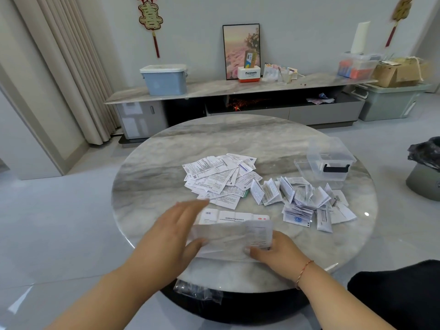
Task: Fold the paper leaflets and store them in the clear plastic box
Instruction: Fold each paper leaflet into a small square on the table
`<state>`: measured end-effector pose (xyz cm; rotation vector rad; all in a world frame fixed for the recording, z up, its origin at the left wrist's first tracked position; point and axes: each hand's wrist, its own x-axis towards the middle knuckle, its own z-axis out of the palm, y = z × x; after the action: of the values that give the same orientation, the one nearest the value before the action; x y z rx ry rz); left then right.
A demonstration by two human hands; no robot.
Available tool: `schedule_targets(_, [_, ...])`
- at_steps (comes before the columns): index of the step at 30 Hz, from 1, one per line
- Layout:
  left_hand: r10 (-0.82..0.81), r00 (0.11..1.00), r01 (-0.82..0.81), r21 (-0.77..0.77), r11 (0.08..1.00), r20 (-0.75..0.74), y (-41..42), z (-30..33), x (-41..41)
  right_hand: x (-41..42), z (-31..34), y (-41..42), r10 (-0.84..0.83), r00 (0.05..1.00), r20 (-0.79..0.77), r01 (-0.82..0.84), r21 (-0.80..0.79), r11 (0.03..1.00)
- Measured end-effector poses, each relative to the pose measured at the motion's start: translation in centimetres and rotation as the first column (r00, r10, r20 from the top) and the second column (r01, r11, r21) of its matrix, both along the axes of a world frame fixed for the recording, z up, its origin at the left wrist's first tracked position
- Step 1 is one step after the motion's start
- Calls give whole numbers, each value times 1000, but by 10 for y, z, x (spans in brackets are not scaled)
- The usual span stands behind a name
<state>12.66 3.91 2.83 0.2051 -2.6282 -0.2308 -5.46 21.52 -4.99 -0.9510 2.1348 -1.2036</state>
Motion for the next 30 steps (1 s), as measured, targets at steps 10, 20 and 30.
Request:
schedule_targets(10, [-57, 954, 9, 160, 987, 295, 36, -69, -24, -6, -16, 0, -460, 880, 121, 439, 164, 883])
schedule_targets(20, [65, 981, -79, 72, 994, 182, 39, -99, -43, -8, 28, 21, -343, 933, -106, 347, 20, 938])
schedule_targets(30, [112, 969, -223, 581, 783, 222, 37, -94, -31, -33, 9, 33, 242, 954, 179, -255, 53, 966])
